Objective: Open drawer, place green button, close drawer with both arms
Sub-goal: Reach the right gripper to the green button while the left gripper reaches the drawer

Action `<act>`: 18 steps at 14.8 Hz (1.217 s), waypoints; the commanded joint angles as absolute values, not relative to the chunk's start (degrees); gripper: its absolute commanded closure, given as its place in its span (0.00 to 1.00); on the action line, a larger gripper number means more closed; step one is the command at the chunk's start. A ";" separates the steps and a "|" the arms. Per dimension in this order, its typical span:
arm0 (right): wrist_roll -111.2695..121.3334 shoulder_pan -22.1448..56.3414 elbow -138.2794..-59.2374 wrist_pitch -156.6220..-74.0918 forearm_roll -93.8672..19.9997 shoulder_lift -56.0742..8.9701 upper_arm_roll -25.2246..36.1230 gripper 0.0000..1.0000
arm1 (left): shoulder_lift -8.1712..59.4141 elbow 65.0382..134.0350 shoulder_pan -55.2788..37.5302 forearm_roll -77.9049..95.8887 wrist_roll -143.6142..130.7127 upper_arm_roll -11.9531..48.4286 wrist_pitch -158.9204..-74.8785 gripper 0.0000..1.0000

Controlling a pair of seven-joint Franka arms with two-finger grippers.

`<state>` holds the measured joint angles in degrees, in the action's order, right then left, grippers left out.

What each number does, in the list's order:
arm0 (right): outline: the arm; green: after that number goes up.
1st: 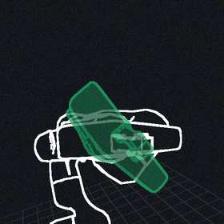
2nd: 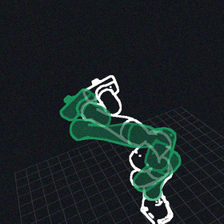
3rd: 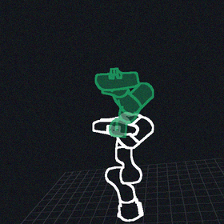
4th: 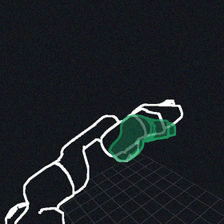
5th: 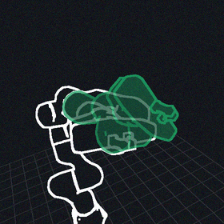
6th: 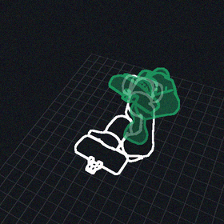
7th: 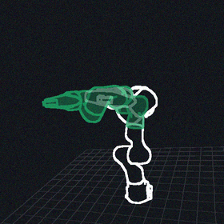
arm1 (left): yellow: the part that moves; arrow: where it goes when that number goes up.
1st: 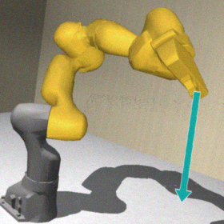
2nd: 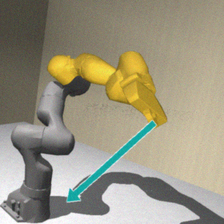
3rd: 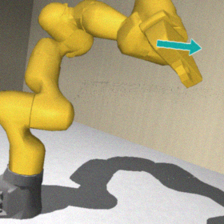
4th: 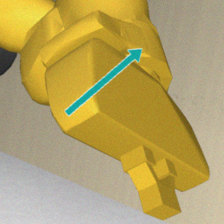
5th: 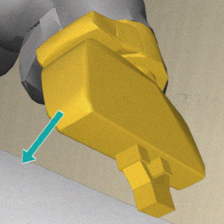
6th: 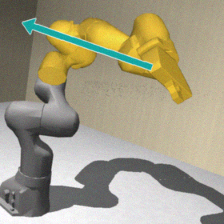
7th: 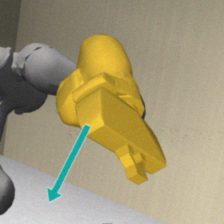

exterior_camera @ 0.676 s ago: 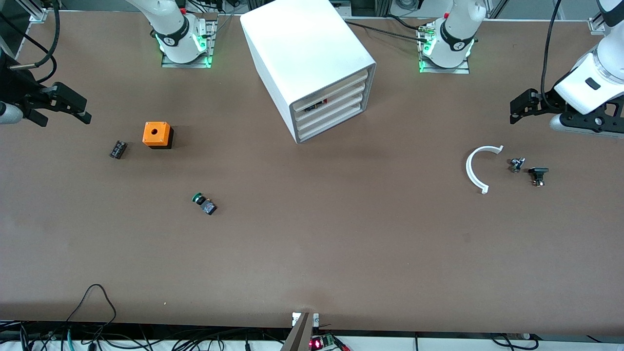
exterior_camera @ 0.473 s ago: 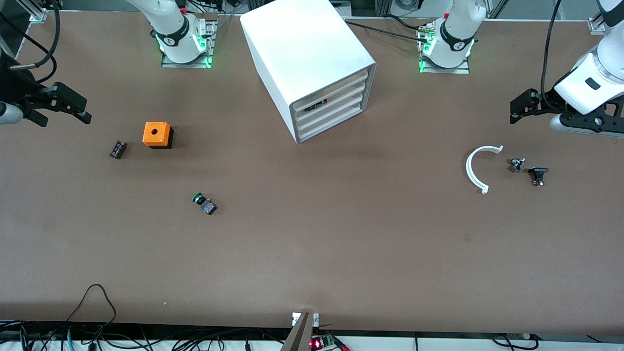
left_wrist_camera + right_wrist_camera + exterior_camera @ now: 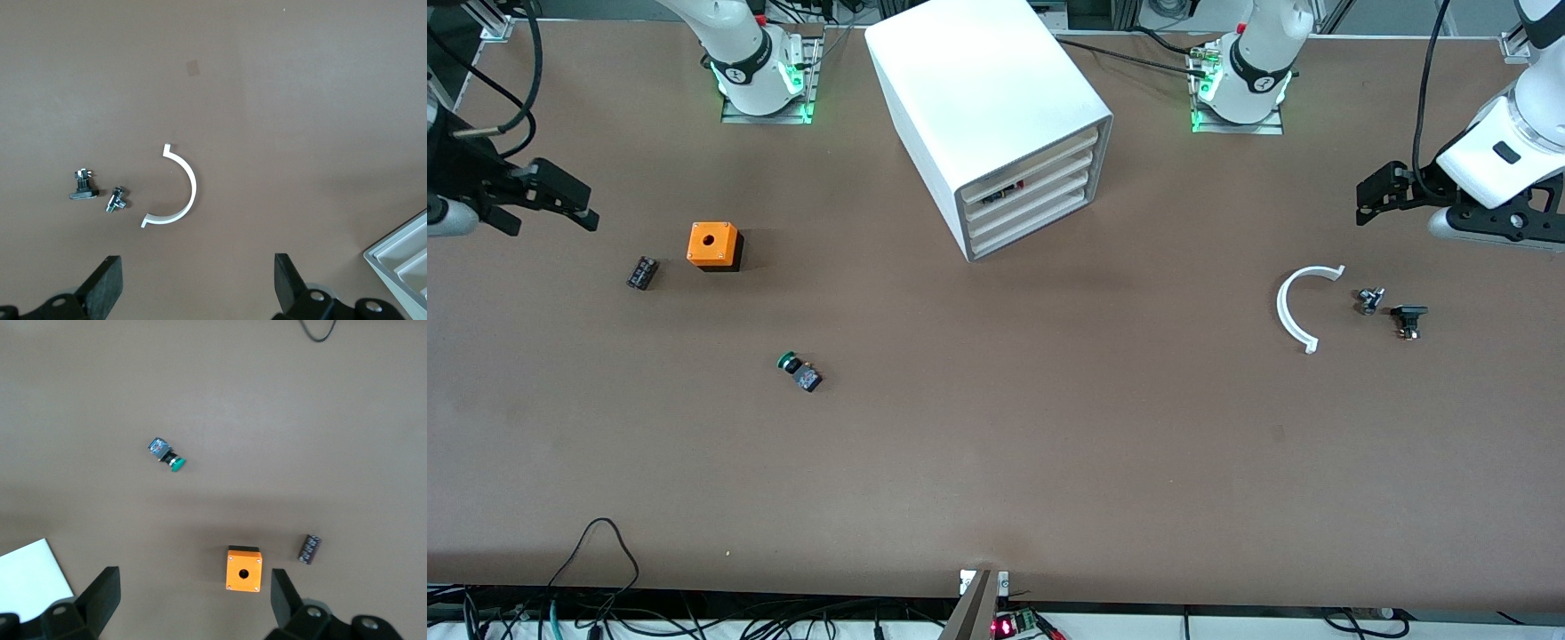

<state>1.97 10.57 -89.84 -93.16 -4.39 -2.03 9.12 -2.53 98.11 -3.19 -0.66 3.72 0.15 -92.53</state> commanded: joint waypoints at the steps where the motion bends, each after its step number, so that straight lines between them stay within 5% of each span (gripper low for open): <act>1: 5.70 10.20 -89.82 -92.99 -6.68 -4.56 9.14 0.00 | -3.16 97.82 -3.43 0.61 4.30 0.00 -89.48 0.00; 11: 23.89 12.47 -89.82 -98.43 -12.83 -14.23 8.61 0.00 | 1.40 99.31 -3.43 20.45 8.51 -0.09 -76.03 0.00; 18: 31.63 15.64 -91.93 -110.21 -12.83 -22.22 8.17 0.00 | 3.43 116.17 0.62 48.50 27.13 -0.09 -89.00 0.01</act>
